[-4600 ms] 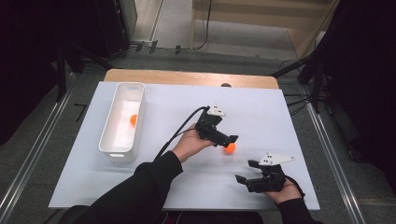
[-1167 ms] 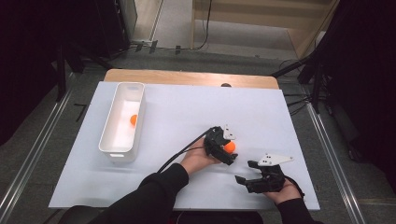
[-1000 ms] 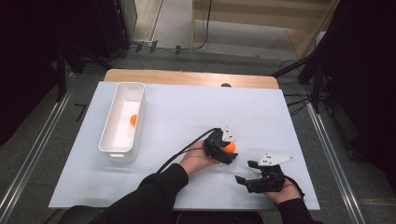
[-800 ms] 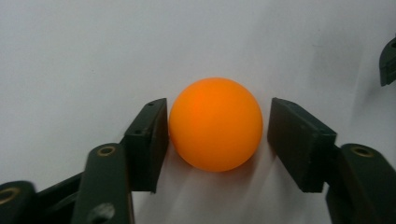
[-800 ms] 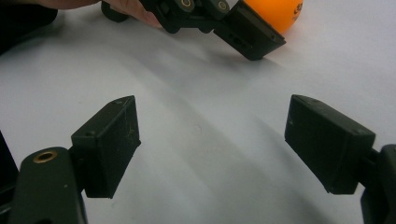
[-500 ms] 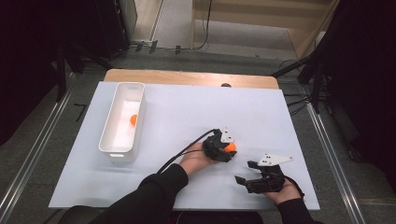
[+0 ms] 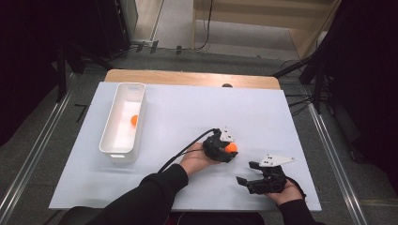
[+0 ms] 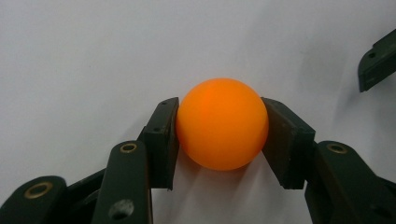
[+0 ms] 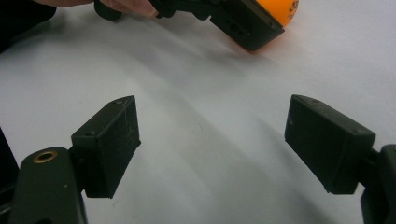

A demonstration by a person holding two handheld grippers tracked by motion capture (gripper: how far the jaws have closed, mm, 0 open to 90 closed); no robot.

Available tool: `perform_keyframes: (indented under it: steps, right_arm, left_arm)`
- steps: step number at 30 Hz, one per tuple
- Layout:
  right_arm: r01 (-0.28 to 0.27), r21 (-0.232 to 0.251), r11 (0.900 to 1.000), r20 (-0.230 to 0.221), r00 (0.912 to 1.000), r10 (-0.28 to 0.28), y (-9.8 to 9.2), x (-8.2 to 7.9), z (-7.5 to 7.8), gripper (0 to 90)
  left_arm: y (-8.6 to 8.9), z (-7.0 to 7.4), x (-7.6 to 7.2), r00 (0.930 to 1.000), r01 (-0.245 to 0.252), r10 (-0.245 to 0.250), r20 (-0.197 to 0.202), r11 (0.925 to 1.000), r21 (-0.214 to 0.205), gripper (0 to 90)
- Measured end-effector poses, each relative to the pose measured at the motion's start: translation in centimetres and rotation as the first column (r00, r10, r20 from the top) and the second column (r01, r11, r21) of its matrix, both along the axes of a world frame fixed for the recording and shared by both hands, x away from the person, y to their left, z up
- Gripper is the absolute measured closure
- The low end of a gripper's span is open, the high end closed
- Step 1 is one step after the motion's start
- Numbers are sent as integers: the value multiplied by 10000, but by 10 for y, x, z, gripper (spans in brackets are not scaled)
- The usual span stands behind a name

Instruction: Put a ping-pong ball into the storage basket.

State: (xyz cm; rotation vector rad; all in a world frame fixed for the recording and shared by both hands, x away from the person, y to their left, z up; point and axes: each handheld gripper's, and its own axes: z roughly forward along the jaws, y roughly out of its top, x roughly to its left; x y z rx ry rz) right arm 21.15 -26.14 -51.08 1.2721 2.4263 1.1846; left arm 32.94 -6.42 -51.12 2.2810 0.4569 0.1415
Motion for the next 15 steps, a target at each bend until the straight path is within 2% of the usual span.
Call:
perform_keyframes:
  steps: [2, 4, 6, 10, 13, 15]
  right_arm:
    - [-22, -24, 10000, 9, 10000, 22, 0, 0, 0, 164]
    - [-12, -17, 10000, 8, 10000, 12, 0, 0, 0, 164]
    - [-13, -20, 10000, 11, 10000, 13, -1, 0, 0, 164]
    - [-17, -19, 10000, 11, 10000, 17, -1, 0, 0, 164]
    - [45, 32, 10000, -9, 10000, -45, -1, 0, 0, 164]
    - [40, 32, 10000, -7, 10000, -40, -1, 0, 0, 164]
  left_arm:
    - [0, 3, -1, 10000, -79, 80, 17, 9998, -167, 507]
    - [2, 6, 0, 10000, -58, 58, 69, 9999, -116, 506]
    - [4, 9, 1, 9998, -130, 127, -142, 9996, -261, 506]
    - [8, 16, 0, 9998, -106, 101, -161, 9994, -328, 506]
    - [14, 21, -1, 9996, -114, 101, -245, 9984, -546, 506]
    - [17, 24, -2, 9998, -81, 71, -202, 9986, -518, 506]
